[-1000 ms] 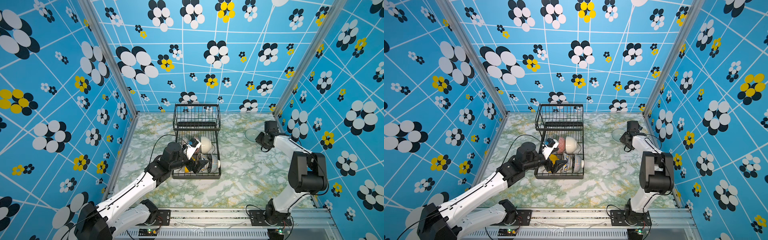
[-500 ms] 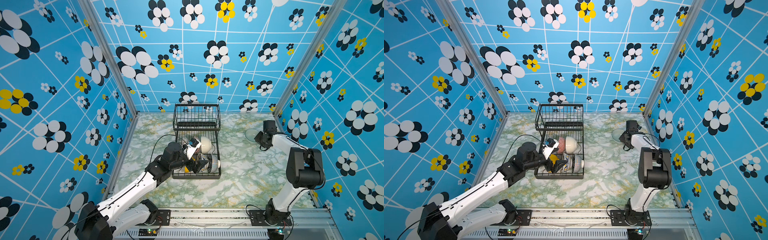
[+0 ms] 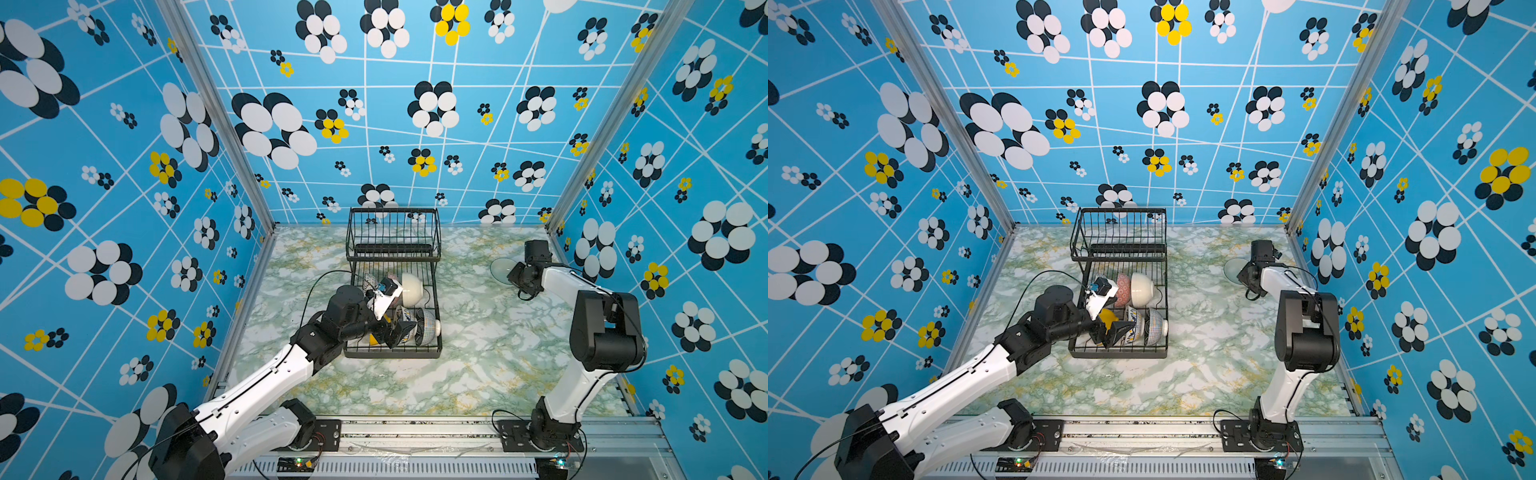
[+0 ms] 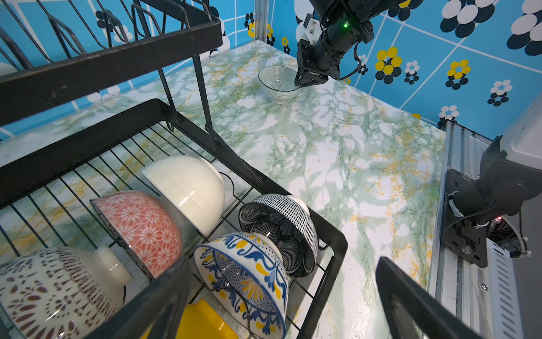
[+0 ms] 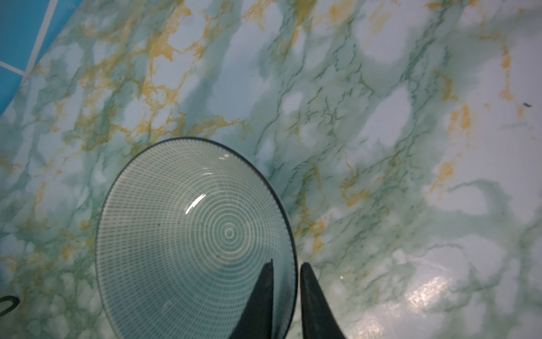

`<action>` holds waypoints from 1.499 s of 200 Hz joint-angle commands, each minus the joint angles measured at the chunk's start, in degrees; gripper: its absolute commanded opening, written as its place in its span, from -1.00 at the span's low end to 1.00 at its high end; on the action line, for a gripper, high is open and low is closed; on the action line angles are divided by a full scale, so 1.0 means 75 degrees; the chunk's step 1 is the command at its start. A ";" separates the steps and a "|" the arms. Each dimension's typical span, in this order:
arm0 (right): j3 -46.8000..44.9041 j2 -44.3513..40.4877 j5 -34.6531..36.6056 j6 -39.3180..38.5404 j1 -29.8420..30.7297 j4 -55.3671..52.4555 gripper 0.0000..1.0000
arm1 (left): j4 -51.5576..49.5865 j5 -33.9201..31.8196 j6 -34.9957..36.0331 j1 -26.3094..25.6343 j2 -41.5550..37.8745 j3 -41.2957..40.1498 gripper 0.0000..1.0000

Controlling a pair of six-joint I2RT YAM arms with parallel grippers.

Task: Load bowls into a dish rack
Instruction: Pick up the bowl from the top-right of the table.

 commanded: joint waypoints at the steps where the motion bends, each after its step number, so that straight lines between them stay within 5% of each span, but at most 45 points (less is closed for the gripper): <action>1: 0.0152 0.0067 0.0082 0.0032 -0.0048 -0.0021 -0.75 | -0.0013 -0.0107 0.0135 -0.0077 -0.0200 -0.0038 0.98; 44: 0.0081 -0.0093 0.0013 -0.0003 -0.0048 -0.0007 -1.00 | -0.0533 -0.0475 0.0372 -0.0490 -0.0411 0.0165 0.98; 154: -0.1599 -0.3133 -0.0990 -0.0910 -0.0025 -0.1174 -1.00 | -0.2015 -0.2547 0.0728 -0.2505 -0.1138 0.0892 0.98; 225: -0.1619 -0.5206 -0.0919 -0.1898 0.0588 -0.3441 -1.00 | -0.2948 -0.4251 0.2723 -0.3857 -0.0016 0.2075 0.98; 265: -0.1373 -0.5514 -0.0615 -0.2065 0.1657 -0.4349 -1.00 | -0.2349 -0.5101 0.4474 -0.4238 0.0574 0.2035 0.69; 300: -0.1036 -0.5436 -0.0245 -0.1837 0.2824 -0.4722 -1.00 | -0.1975 -0.4871 0.5654 -0.4298 0.0693 0.1880 0.37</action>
